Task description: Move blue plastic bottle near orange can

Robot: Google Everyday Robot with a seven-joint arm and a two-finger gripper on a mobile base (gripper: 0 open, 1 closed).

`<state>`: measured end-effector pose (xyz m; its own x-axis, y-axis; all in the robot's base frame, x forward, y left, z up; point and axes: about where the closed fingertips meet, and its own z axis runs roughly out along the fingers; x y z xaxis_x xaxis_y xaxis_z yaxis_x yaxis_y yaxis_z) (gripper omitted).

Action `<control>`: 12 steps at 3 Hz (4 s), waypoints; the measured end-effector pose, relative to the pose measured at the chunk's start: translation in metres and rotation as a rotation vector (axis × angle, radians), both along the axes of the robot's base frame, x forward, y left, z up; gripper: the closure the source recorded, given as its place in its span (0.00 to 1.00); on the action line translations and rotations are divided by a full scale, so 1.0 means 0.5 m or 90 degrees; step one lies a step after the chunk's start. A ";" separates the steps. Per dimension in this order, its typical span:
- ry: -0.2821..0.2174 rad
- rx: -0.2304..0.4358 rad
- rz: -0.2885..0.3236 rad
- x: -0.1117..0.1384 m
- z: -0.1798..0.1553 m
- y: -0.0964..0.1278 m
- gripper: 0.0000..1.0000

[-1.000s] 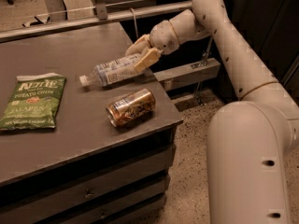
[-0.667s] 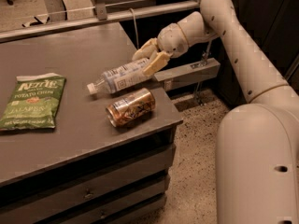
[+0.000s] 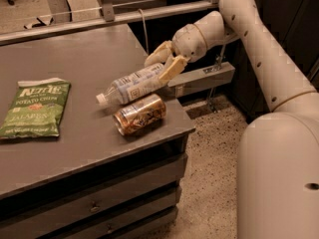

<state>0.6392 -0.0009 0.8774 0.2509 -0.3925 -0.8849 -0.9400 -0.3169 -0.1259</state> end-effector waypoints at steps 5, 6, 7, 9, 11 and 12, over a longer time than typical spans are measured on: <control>-0.098 -0.004 0.069 0.062 -0.021 0.051 0.14; -0.107 -0.002 0.070 0.071 -0.018 0.056 0.00; -0.109 -0.001 0.071 0.073 -0.018 0.057 0.00; -0.082 0.000 0.074 0.061 -0.028 0.054 0.18; -0.058 -0.003 0.071 0.052 -0.034 0.046 0.65; -0.062 -0.001 0.065 0.062 -0.033 0.044 0.87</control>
Offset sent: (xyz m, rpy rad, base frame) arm -0.0024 0.0019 -0.0152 -0.0219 -0.0719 0.1926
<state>0.6703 0.0209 0.8612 0.3738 -0.3616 -0.8541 -0.8864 -0.4104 -0.2142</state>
